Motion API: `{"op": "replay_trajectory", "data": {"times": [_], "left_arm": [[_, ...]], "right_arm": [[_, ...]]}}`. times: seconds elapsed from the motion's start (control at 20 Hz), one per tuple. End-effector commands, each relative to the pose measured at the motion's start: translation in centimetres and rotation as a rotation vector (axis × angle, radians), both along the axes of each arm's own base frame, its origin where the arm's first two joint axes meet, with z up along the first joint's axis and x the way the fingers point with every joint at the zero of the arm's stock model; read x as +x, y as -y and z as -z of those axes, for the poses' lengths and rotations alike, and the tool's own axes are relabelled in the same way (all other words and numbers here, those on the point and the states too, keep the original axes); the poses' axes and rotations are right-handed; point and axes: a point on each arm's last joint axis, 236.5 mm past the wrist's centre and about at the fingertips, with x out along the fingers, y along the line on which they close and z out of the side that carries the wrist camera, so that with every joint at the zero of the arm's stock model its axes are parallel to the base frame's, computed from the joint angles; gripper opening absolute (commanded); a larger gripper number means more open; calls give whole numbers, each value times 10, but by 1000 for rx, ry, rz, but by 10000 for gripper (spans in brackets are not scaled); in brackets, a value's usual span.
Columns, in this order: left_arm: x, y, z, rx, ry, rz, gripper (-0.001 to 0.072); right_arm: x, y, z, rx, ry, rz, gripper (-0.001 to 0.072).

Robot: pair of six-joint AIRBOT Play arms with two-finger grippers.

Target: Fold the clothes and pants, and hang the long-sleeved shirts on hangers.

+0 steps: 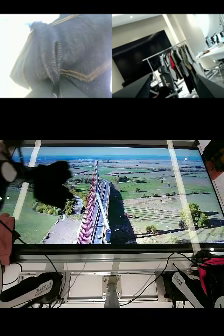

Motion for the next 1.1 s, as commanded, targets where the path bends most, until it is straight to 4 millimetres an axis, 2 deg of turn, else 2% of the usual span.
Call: {"op": "replay_trajectory", "data": {"times": [0.0,0.05,0.1,0.15,0.3,0.35,0.4,0.45,0.5,0.55,0.6,0.7,0.75,0.8,0.85,0.9,0.95,1.05], "left_arm": [[-20,120,-3,-2,4,264,10],[-26,144,5,3,-13,316,11],[-33,166,13,9,-31,366,11],[-40,188,24,18,-52,414,11],[-57,239,66,56,-134,522,12],[-62,250,81,76,-163,550,13],[-66,256,95,116,-193,582,44],[-68,253,106,179,-218,604,201],[-67,240,115,255,-245,593,430],[-67,224,119,331,-274,572,538],[-66,203,119,412,-298,535,539],[-67,165,117,517,-362,455,535],[-71,155,120,521,-398,432,449],[-72,147,120,525,-419,413,247],[-70,141,121,522,-425,400,111],[-67,137,121,518,-425,388,64],[-61,133,121,509,-413,379,13],[-51,127,125,465,-398,364,13]], "right_arm": [[0,-2,3,-12,-10,-5,578],[1,-1,4,-13,-11,-3,424],[3,-1,6,-23,-18,6,178],[5,0,10,-39,-31,19,41],[22,14,29,-105,-84,118,30],[30,22,36,-123,-107,153,30],[36,27,41,-133,-125,174,30],[43,32,46,-136,-146,182,32],[50,36,52,-128,-165,175,60],[61,40,60,-118,-195,164,172],[72,42,71,-119,-229,156,281],[101,43,105,-158,-332,137,289],[118,41,126,-189,-389,127,274],[134,39,146,-222,-440,120,275],[152,35,168,-259,-495,114,252],[169,33,190,-295,-546,113,115],[186,32,215,-335,-603,114,28],[212,32,263,-387,-720,93,27]]}}
